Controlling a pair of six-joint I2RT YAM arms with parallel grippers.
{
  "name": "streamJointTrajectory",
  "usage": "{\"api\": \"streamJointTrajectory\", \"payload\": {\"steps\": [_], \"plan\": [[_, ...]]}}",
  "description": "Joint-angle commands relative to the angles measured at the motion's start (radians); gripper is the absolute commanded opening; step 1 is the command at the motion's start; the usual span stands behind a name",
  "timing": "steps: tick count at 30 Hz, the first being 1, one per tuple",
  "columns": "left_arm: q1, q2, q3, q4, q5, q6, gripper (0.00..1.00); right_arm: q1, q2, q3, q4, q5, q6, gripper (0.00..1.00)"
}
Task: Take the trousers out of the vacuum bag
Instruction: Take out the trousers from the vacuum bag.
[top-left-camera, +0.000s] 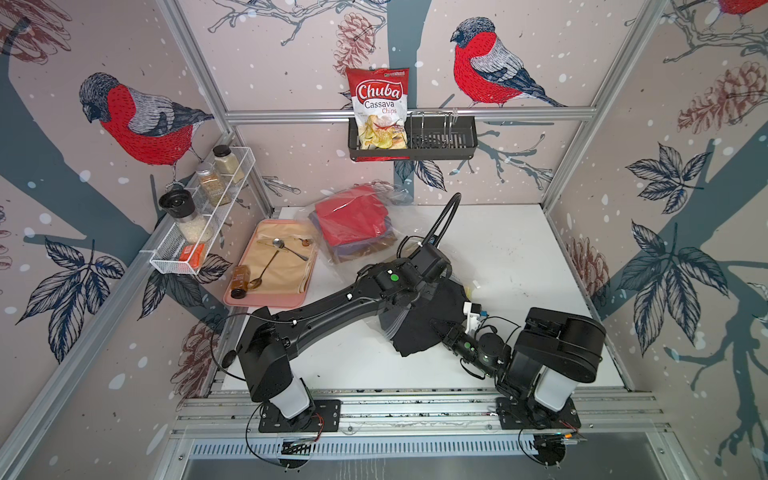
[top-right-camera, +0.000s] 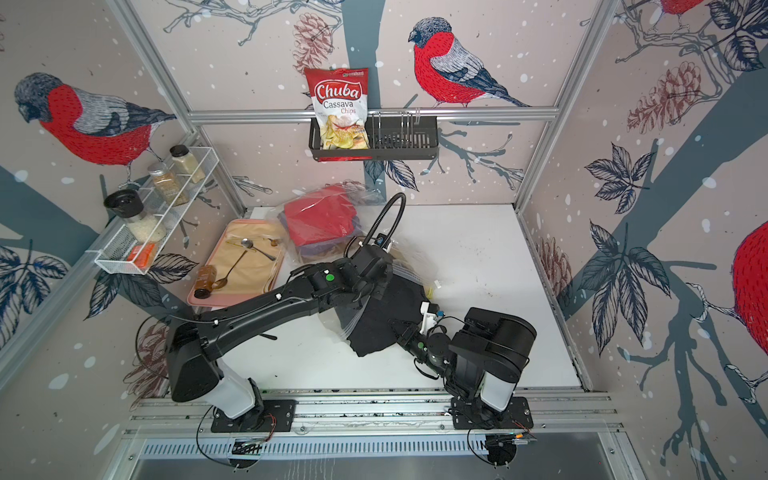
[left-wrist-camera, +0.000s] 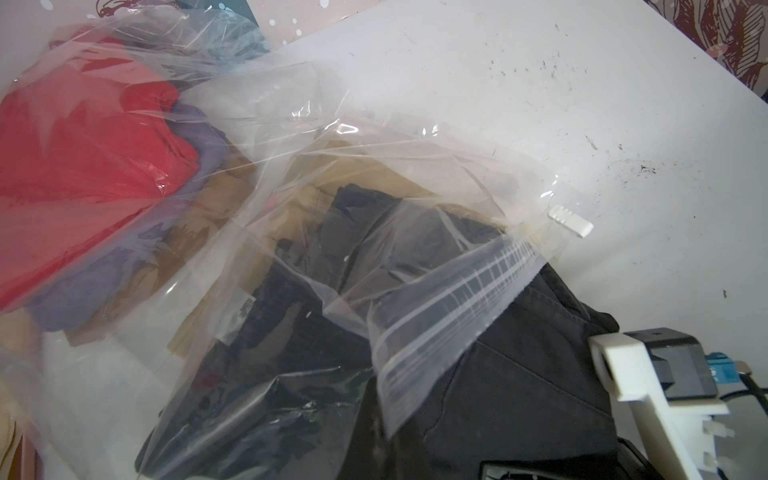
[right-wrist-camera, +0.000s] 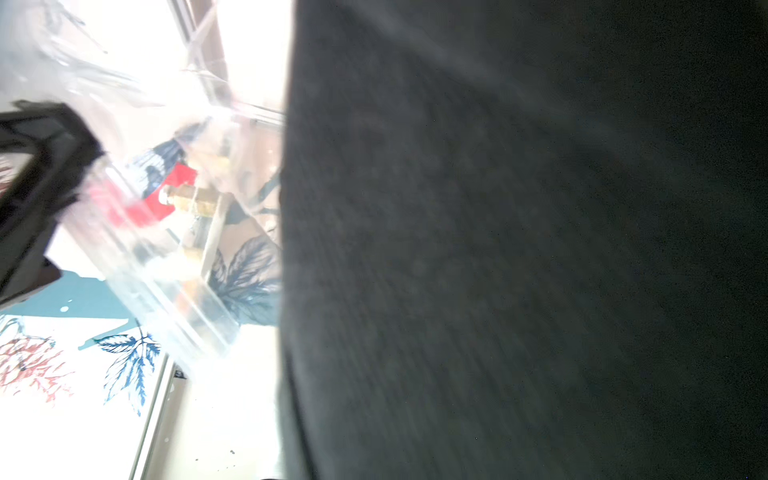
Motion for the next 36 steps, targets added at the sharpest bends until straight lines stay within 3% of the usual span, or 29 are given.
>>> {"api": "streamJointTrajectory", "payload": {"steps": [1, 12, 27, 36], "plan": [[0.01, -0.013, -0.006, 0.031, -0.011, -0.006, 0.0, -0.003, -0.054, -0.009, 0.122, 0.013, -0.023, 0.01], [0.042, -0.038, -0.039, 0.069, 0.038, -0.016, 0.0, 0.015, -0.459, 0.021, -0.466, 0.046, -0.086, 0.0], [0.078, -0.078, -0.12, 0.136, 0.103, -0.024, 0.0, 0.064, -1.149, 0.085, -1.279, 0.145, -0.201, 0.0], [0.084, -0.094, -0.152, 0.171, 0.134, -0.036, 0.06, 0.068, -1.367, 0.256, -1.682, 0.162, -0.266, 0.0]]}}
